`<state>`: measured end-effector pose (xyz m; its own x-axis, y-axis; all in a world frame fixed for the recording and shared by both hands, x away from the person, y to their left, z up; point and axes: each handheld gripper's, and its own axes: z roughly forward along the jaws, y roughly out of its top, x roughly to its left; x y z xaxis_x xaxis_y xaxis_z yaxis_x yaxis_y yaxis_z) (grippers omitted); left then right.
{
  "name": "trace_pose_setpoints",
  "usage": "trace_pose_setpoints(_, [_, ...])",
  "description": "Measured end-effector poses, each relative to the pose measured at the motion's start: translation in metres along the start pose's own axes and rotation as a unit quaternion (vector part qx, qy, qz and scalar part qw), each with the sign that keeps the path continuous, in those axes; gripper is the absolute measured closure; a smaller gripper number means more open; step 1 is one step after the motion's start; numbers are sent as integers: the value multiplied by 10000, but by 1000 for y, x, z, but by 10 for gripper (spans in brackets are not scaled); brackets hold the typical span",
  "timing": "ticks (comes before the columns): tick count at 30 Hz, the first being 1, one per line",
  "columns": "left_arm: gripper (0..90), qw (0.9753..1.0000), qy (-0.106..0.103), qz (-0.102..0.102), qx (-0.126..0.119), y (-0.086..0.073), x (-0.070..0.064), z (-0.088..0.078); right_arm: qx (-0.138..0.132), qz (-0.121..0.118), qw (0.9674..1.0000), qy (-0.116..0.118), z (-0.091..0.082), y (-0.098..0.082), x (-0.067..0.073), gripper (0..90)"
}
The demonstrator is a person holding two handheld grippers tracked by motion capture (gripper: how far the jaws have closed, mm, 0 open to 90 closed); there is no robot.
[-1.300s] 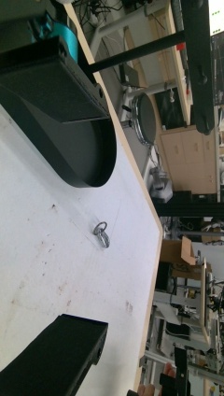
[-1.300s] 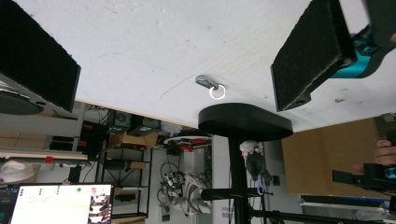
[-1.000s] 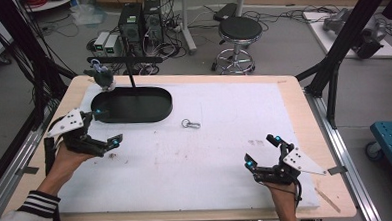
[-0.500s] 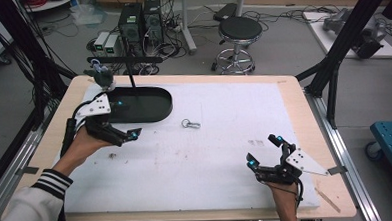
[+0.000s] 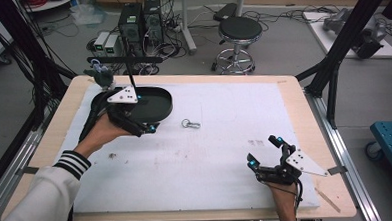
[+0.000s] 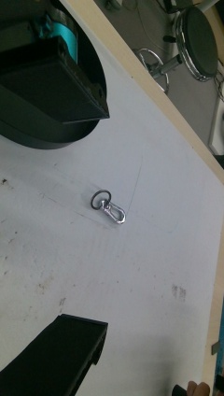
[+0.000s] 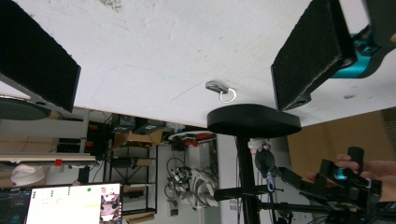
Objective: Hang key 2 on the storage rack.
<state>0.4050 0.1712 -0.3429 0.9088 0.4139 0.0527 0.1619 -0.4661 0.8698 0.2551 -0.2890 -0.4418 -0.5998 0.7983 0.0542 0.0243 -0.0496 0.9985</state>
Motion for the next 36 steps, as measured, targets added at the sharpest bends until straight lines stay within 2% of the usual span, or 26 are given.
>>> trace_pose_setpoints(2, [18,10000,-5,18,36,3,1,6,28,-33,10000,-16,0,-1,1,6])
trace_pose_setpoints(5, [18,9996,-36,99,278,9,1,15,17,-75,10000,-1,0,-4,1,6])
trace_pose_setpoints(10, [18,9988,-113,181,439,21,0,30,24,-130,9999,-14,1,-6,2,6])
trace_pose_setpoints(18, [18,9961,-213,270,811,30,-2,54,-45,-229,9997,-39,0,-8,3,6])
trace_pose_setpoints(30, [19,9928,-145,138,1179,32,7,84,-51,-178,9998,-94,0,-12,1,6])
trace_pose_setpoints(33, [19,9911,-122,135,1316,33,10,91,-25,-141,9999,-69,-1,-12,2,6])
trace_pose_setpoints(34, [19,9913,-119,88,1309,33,9,94,-26,-151,9999,-69,-1,-12,2,6])
trace_pose_setpoints(36, [19,9899,-132,133,1402,34,9,98,-41,-147,9999,-59,-1,-12,2,6])
